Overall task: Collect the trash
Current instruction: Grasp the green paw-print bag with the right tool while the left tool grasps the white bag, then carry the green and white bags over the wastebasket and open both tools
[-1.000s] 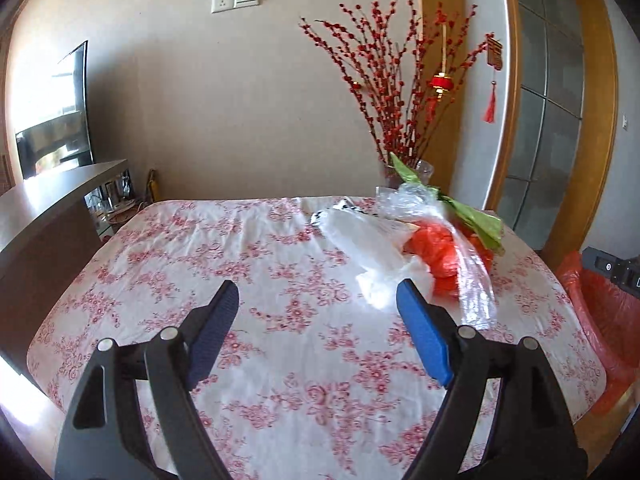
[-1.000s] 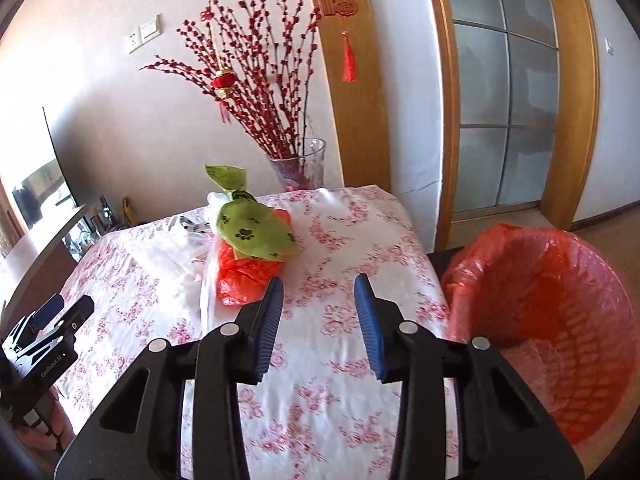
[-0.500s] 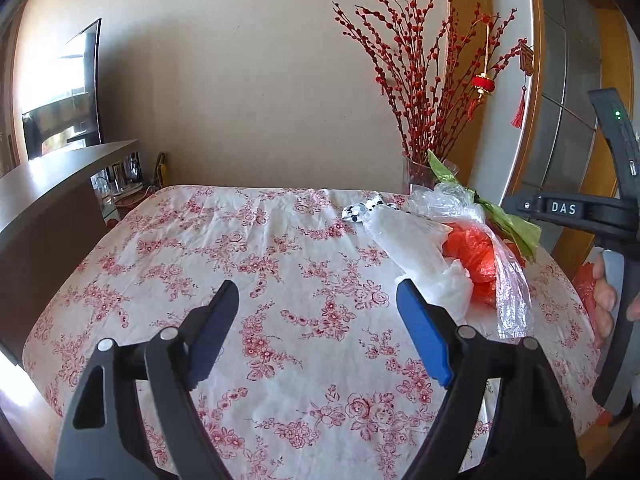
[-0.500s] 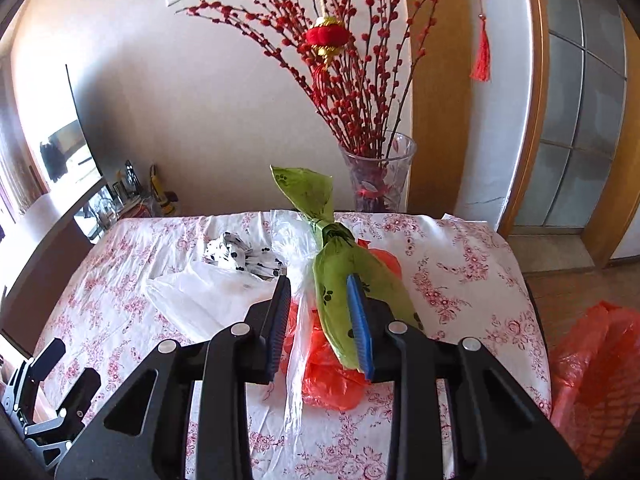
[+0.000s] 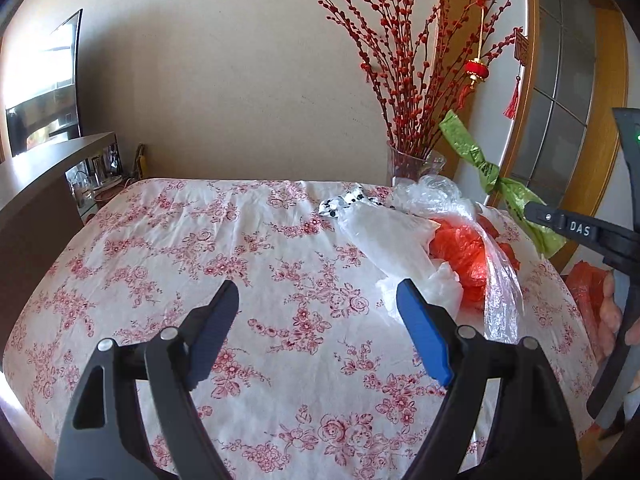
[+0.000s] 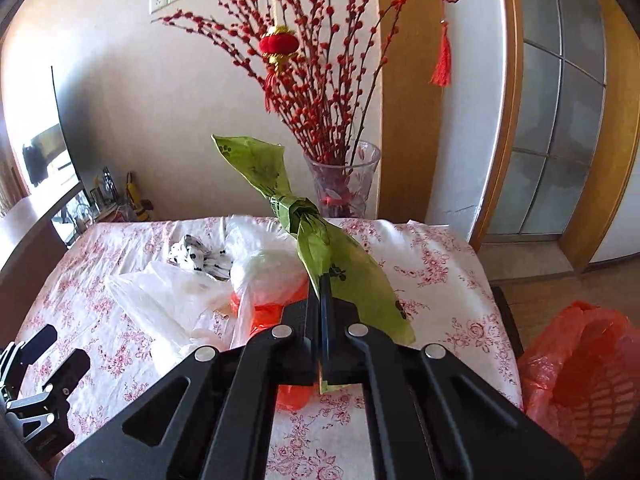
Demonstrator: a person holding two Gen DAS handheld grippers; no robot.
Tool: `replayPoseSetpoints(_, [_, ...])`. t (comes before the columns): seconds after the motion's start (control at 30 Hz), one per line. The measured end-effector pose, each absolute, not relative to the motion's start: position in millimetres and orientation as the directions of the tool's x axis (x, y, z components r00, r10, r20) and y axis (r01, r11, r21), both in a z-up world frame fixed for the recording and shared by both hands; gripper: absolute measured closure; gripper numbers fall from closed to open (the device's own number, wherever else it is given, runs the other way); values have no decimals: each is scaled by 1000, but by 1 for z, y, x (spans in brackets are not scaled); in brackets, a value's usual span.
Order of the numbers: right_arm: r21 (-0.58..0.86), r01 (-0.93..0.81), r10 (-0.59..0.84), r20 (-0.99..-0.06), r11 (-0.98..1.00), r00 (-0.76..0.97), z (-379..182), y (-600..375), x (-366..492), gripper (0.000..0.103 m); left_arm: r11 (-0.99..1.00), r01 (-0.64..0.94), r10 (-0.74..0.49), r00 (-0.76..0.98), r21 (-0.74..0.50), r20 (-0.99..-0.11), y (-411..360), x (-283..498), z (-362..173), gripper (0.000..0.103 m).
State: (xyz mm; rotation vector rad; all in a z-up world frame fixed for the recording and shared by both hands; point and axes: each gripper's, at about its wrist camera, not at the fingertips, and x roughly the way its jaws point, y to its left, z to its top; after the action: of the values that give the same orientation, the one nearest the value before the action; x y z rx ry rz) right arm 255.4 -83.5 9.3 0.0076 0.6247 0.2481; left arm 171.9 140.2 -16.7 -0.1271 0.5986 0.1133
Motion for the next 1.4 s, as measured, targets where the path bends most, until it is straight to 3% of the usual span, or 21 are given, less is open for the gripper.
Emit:
replayPoseSetpoints(0.23, [97,-150,178,-541,984,822,14,-122,230,102,994,-91,36,804,-64,-594,122,197,-15,23])
replayPoseSetpoints(0.67, [109,-98,144,-593,989,792,-15,-160,220,102,992,-88,-10,678,-94,-735,94,257,-50,25])
replayPoseSetpoints(0.73, [113,-95,145,-597,989,789,-17,-162,219,102,992,-85,-13,669,-94,-743,91,259,-55,33])
replayPoseSetpoints(0.8, [117,-93,145,-599,989,788,-18,-163,219,102,991,-74,-32,658,-108,-752,89,260,-59,55])
replayPoseSetpoints(0.97, [122,-89,145,-597,989,789,-18,-164,212,102,993,-43,-50,673,-106,-738,82,253,-56,91])
replayPoseSetpoints(1.1, [123,-89,145,-587,988,797,-14,-167,204,102,993,-36,-57,693,-114,-718,87,236,-52,96])
replayPoseSetpoints(1.4, [131,-82,143,-570,988,809,-9,-171,189,102,995,-35,-31,770,-91,-637,104,192,-29,98])
